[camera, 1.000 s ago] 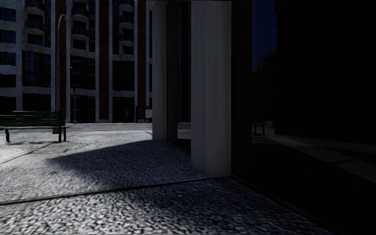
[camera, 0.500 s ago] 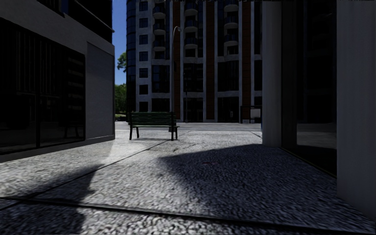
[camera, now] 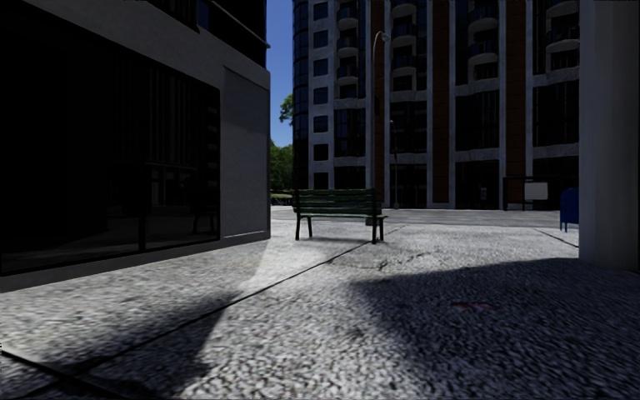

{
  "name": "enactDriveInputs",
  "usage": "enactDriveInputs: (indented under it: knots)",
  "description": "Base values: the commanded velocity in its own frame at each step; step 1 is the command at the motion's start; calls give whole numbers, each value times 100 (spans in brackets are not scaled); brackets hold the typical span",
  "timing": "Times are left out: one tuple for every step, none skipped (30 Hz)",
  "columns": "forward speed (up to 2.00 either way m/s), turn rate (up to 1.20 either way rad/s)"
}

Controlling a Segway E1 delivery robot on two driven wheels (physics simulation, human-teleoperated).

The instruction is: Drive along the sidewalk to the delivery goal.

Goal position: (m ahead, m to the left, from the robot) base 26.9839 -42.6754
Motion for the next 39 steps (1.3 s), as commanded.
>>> enactDriveInputs:
  knots:
    - [131, -49]
    - [145, -51]
    - [145, -51]
    - [178, -54]
    - [200, -60]
    - [200, -64]
    - [200, -65]
    - [200, -65]
    - [200, -65]
    - [200, -67]
    - [200, -75]
    - [200, -75]
    - [200, -78]
    - [200, -78]
    - [200, -79]
    - [200, -79]
    - [200, -79]
    - [200, -78]
    - [200, -73]
    - [200, -73]
    - [200, -70]
    - [200, -57]
    - [200, 0]
    - [200, 0]
    - [200, 0]
    - [200, 0]
    - [200, 0]
    - [200, 0]
    - [200, 0]
    - [200, 0]
    - [200, 0]
    - [200, 0]
    - [200, 0]
    - [200, 0]
    - [200, 0]
    - [200, 0]
    - [200, 0]
    - [200, 0]
    - [200, 0]
